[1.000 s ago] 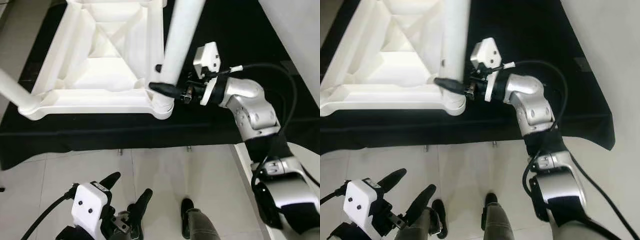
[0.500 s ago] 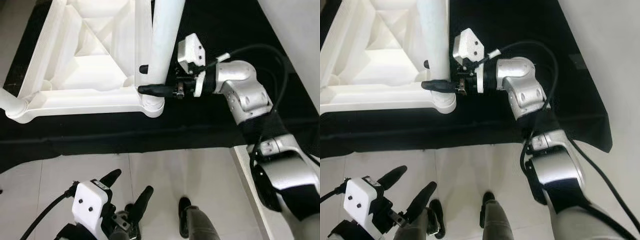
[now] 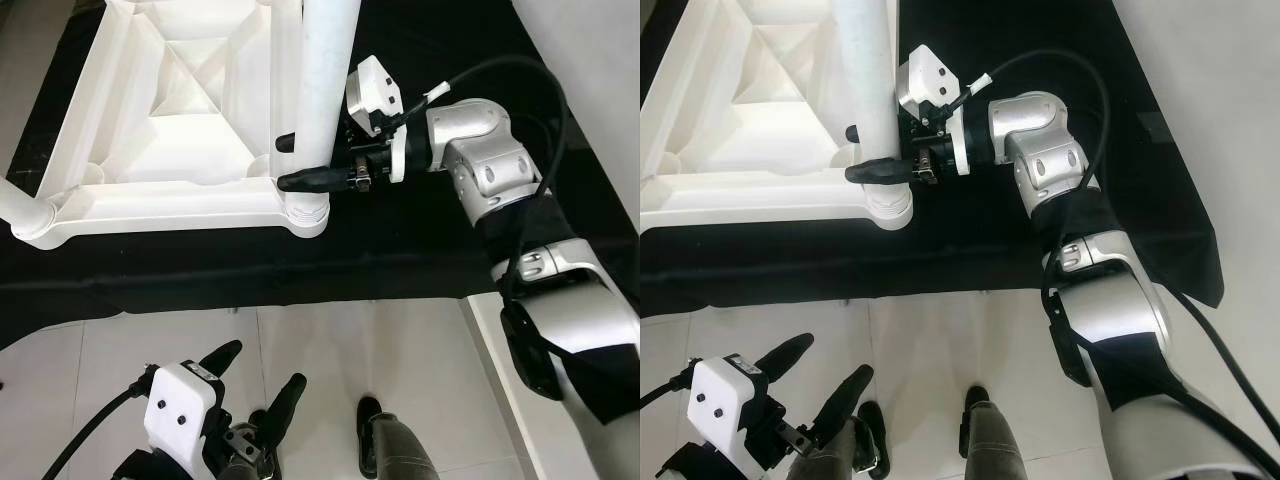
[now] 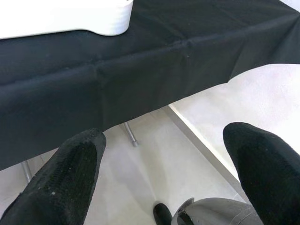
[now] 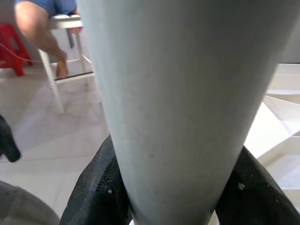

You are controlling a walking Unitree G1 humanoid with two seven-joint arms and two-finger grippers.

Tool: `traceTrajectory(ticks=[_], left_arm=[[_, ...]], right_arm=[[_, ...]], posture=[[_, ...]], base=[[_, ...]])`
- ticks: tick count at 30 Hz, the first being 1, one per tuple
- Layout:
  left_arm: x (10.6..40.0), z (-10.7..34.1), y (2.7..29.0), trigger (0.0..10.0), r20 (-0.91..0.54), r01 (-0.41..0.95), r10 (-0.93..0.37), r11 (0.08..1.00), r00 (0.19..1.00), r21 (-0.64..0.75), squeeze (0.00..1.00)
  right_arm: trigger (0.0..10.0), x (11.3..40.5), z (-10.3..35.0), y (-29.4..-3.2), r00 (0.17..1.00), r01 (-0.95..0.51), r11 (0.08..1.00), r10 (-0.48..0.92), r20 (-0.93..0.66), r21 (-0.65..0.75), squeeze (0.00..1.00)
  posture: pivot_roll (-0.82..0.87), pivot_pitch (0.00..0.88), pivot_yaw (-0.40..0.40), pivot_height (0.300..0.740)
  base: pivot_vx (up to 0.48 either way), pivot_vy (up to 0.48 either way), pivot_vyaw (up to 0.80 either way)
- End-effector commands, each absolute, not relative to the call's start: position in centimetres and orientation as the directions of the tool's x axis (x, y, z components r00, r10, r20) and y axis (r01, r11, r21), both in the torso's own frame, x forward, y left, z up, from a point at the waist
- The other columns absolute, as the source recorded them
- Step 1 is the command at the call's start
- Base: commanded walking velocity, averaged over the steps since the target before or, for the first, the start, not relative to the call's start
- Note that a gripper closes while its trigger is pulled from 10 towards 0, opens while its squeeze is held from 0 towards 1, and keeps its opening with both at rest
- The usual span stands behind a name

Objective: Building children table

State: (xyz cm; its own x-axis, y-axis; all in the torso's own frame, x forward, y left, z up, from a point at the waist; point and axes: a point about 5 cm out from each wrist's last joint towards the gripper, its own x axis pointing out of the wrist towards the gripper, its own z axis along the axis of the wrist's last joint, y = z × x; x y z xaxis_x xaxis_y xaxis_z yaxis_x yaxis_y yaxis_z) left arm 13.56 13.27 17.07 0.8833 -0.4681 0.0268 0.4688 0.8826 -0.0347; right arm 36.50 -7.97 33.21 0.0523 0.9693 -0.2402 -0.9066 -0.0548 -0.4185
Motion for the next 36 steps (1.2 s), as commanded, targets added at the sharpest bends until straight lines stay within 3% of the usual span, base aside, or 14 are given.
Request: traceTrajectory(ticks=[1,8,23,26,28,29,31,34,36], left_arm=[[13.2,16.7,13.2,10.0,0.007,0.466,-0.466,0.884,0.885,-0.044,0.00],[13.1,16.7,13.2,10.0,0.006,0.467,-0.467,0.883,0.884,-0.049,0.00],[13.1,16.8,13.1,10.0,0.009,0.467,-0.467,0.883,0.884,-0.050,0.00],[13.1,16.8,13.1,10.0,0.009,0.466,-0.466,0.883,0.885,-0.051,0.00],[13.0,16.8,13.1,10.0,0.010,0.465,-0.465,0.884,0.885,-0.051,0.00],[13.0,16.8,13.1,10.0,0.010,0.465,-0.465,0.884,0.885,-0.051,0.00],[13.0,16.8,13.0,10.0,0.011,0.465,-0.465,0.884,0.885,-0.053,0.00],[13.0,16.8,13.0,10.0,0.011,0.465,-0.465,0.884,0.885,-0.054,0.00],[12.9,16.8,13.0,10.0,0.011,0.465,-0.465,0.884,0.885,-0.055,0.00]], right_arm=[[10.0,36.9,29.6,-7.9,0.015,-0.958,-0.084,0.940,-0.340,-0.273,0.00],[10.0,37.4,30.3,-6.1,0.082,-0.959,-0.007,0.951,-0.299,-0.283,0.00],[10.0,37.4,28.9,-4.8,0.126,-0.947,-0.005,0.914,-0.387,-0.321,0.00],[10.0,37.7,28.5,-4.6,0.180,-0.943,0.053,0.911,-0.370,-0.329,0.00],[10.0,38.1,28.0,-4.6,0.295,-0.924,0.185,0.901,-0.318,-0.335,0.00],[10.0,38.1,28.0,-4.6,0.295,-0.924,0.185,0.901,-0.318,-0.335,0.00],[10.0,38.4,27.1,-5.0,0.408,-0.898,0.337,0.878,-0.252,-0.282,0.00],[10.0,38.3,26.3,-5.4,0.460,-0.880,0.409,0.859,-0.225,-0.242,0.00],[10.0,37.8,24.9,-6.3,0.555,-0.831,0.537,0.815,-0.166,-0.142,0.00]], posture=[[0.00,0.376,-0.006,0.740],[0.00,0.376,-0.005,0.740],[0.00,0.381,-0.011,0.740],[0.00,0.381,-0.011,0.740],[0.00,0.383,-0.016,0.740],[0.00,0.383,-0.016,0.740],[0.00,0.384,-0.018,0.740],[-0.01,0.386,-0.025,0.740],[-0.01,0.389,-0.028,0.740]], base=[[0.000,0.000,0.00],[0.000,0.000,0.00],[0.000,0.000,0.00],[0.000,0.000,0.00],[0.000,0.000,0.00],[0.000,0.000,0.00],[0.000,0.000,0.00],[0.000,0.000,0.00],[0.000,0.000,0.00]])
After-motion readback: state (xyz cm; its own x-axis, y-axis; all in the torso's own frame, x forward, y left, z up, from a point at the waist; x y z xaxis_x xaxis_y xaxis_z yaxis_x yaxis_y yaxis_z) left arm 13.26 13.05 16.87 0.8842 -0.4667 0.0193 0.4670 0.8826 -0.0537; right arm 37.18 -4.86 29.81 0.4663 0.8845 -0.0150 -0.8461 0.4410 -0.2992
